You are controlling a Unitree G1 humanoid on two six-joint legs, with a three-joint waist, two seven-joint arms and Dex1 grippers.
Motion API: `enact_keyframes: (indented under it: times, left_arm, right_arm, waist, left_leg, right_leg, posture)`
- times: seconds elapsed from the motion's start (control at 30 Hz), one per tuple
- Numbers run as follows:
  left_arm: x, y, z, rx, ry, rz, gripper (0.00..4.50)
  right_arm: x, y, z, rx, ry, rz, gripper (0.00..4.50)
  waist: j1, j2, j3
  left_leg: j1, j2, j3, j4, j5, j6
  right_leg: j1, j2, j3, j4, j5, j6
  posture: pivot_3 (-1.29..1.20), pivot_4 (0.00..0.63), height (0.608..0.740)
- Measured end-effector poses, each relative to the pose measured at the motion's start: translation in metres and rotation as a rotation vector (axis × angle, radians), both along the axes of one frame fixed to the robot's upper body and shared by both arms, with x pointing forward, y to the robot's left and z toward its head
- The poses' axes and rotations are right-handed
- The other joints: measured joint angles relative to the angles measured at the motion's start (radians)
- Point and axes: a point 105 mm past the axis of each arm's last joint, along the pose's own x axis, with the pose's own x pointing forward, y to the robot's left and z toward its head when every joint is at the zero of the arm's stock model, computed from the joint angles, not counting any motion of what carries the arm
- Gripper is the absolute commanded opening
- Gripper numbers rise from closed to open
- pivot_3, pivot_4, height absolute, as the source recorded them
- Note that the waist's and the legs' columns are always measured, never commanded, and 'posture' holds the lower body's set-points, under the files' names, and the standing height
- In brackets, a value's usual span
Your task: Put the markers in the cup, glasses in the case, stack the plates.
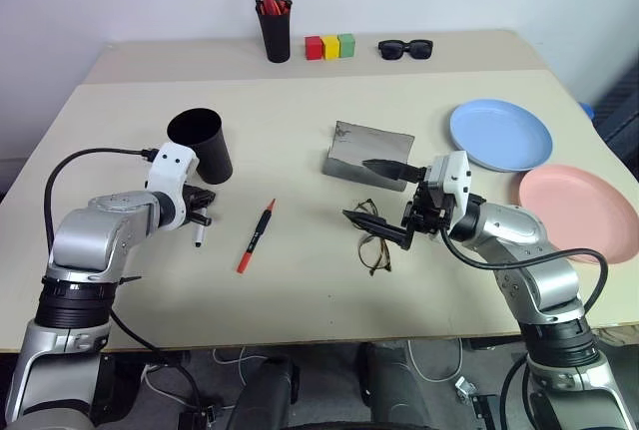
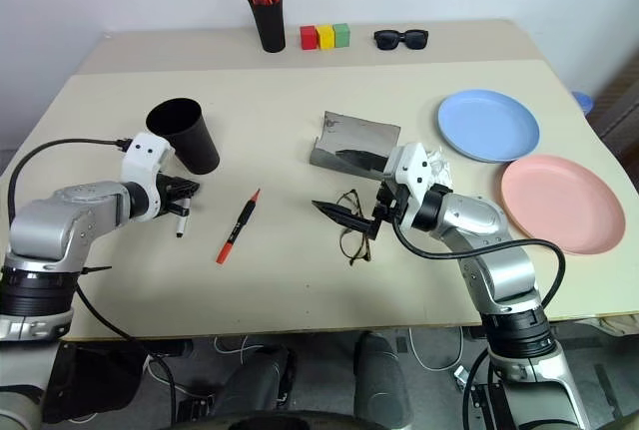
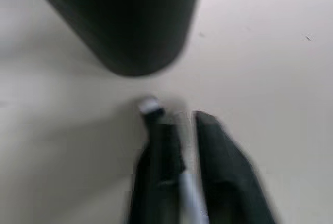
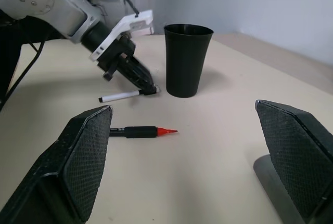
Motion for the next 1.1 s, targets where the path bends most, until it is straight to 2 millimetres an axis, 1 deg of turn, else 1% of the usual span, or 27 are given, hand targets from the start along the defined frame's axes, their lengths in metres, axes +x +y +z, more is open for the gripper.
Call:
enact_keyframes:
  times: [0.03,0.13,0.27,0.37,0.47,0.57,0.6,0.63,0.83,0.87,1.0,1.1]
  left_arm:
    - [0.000,0.000,0.000,0.002,-0.004,0.004,2.92]
    - [0.001,0.000,0.004,0.000,-0.024,0.021,4.37]
    - [0.002,0.007,0.006,-0.015,-0.041,0.086,4.37]
    - [0.001,0.008,-0.002,-0.046,-0.010,0.131,4.37]
    - [0.000,0.006,-0.015,-0.071,0.050,0.163,4.37]
    - [0.002,0.004,-0.016,-0.078,0.069,0.183,4.37]
    - [0.003,0.004,-0.016,-0.078,0.071,0.188,3.85]
    - [0.003,0.004,-0.016,-0.080,0.073,0.193,3.51]
    - [0.005,0.004,-0.016,-0.082,0.070,0.198,0.40]
    - [0.006,0.004,-0.016,-0.083,0.069,0.197,0.07]
    - [0.005,0.004,-0.015,-0.080,0.068,0.195,0.07]
    - [-0.003,0.008,-0.015,-0.064,0.083,0.170,0.07]
  right_arm:
    - [0.000,0.000,0.000,-0.001,0.001,0.002,4.50]
    - [0.001,-0.001,-0.002,-0.002,0.006,0.002,4.50]
    - [0.001,-0.001,-0.002,-0.010,0.004,-0.001,4.50]
    - [0.002,0.000,-0.002,-0.015,0.000,-0.001,4.50]
    - [0.002,0.000,-0.001,-0.016,-0.006,0.002,4.50]
    - [0.002,0.001,0.000,-0.014,-0.008,0.002,4.50]
    - [0.002,0.001,0.000,-0.014,-0.008,0.002,4.50]
    - [0.002,0.001,0.000,-0.014,-0.008,0.002,4.50]
    - [0.003,0.001,0.000,-0.013,-0.008,-0.003,4.50]
    - [0.003,0.001,0.000,-0.013,-0.008,-0.004,4.50]
    - [0.003,0.001,0.000,-0.013,-0.008,-0.005,4.50]
    - [0.003,0.001,0.000,-0.014,-0.009,-0.005,4.50]
  waist:
    - [0.000,0.000,0.000]
    - [0.000,0.000,0.000]
    - [-0.002,0.000,0.000]
    - [-0.001,0.000,0.000]
    - [-0.001,0.000,0.000]
    - [0.000,0.000,0.000]
    - [0.000,0.000,0.000]
    - [0.000,0.000,0.000]
    - [0.000,0.000,0.000]
    - [0.000,0.000,0.000]
    - [0.000,0.000,0.000]
    - [-0.005,0.000,0.000]
  left_leg:
    - [0.000,0.000,0.000,0.000,0.000,0.000]
    - [0.000,0.000,0.000,0.000,0.000,0.000]
    - [0.001,0.000,0.000,0.000,0.000,0.000]
    - [0.000,0.000,0.000,0.000,0.000,0.000]
    - [0.000,0.000,0.000,0.000,0.000,0.000]
    - [0.001,0.000,0.000,0.000,0.000,-0.001]
    - [0.001,0.000,0.000,0.000,0.000,-0.001]
    - [0.001,0.000,0.000,0.000,0.000,-0.001]
    - [0.001,0.000,0.000,0.000,0.001,-0.001]
    - [0.001,0.000,0.000,0.000,0.001,-0.001]
    - [0.001,0.000,0.000,0.000,0.001,-0.001]
    - [0.001,0.000,0.000,-0.001,0.001,-0.001]
  right_leg:
    - [0.000,0.000,0.000,0.000,0.000,0.000]
    - [0.000,0.000,0.000,0.000,0.000,0.000]
    - [0.000,0.000,0.000,0.000,0.000,0.000]
    - [0.000,0.000,0.000,0.000,0.000,0.000]
    - [0.000,0.000,0.000,0.000,0.000,0.000]
    - [0.000,0.000,0.000,0.001,0.000,0.000]
    - [0.000,0.000,0.000,0.001,0.000,0.000]
    - [0.000,0.000,0.000,0.001,0.000,0.000]
    - [0.000,0.000,0.000,0.001,0.000,0.000]
    - [0.000,0.000,0.000,0.001,0.000,0.000]
    - [0.000,0.000,0.000,0.001,0.000,0.000]
    - [0.000,0.000,0.000,0.001,0.000,0.000]
  posture:
    - [0.00,0.150,0.740]
    - [0.00,0.150,0.740]
    - [0.00,0.150,0.740]
    - [0.00,0.150,0.740]
    - [0.00,0.150,0.740]
    - [0.00,0.150,0.740]
    - [0.00,0.150,0.740]
    - [0.00,0.150,0.740]
    - [0.00,0.150,0.740]
    - [0.00,0.150,0.740]
    - [0.00,0.150,0.740]
    - [0.00,0.150,0.740]
